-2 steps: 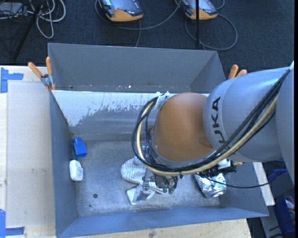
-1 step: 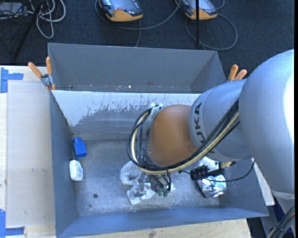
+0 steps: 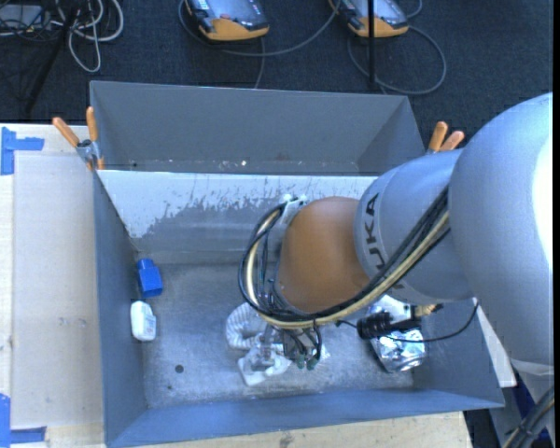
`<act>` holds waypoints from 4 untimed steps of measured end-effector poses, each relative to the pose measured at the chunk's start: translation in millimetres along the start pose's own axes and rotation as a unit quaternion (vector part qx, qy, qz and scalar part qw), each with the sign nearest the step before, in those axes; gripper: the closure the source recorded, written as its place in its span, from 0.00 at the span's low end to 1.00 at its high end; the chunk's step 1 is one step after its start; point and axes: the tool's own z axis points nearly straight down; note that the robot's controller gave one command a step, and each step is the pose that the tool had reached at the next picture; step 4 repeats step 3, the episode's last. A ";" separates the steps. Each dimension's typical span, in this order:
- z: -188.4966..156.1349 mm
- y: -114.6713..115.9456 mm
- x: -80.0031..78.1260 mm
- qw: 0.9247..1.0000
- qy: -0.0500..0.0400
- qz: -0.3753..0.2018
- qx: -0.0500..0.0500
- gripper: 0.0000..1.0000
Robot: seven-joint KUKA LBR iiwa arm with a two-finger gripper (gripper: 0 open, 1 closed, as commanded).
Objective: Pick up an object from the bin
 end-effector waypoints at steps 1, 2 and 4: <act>-3.5 -0.2 1.8 1.000 0.004 -0.002 0.001 1.00; -29.8 -5.0 -2.3 0.999 -0.007 -0.051 0.002 1.00; -148.8 7.3 3.8 1.000 -0.005 -0.029 0.002 1.00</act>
Offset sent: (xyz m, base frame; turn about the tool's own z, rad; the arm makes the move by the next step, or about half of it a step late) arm 0.0010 -0.0072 0.0253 -0.1047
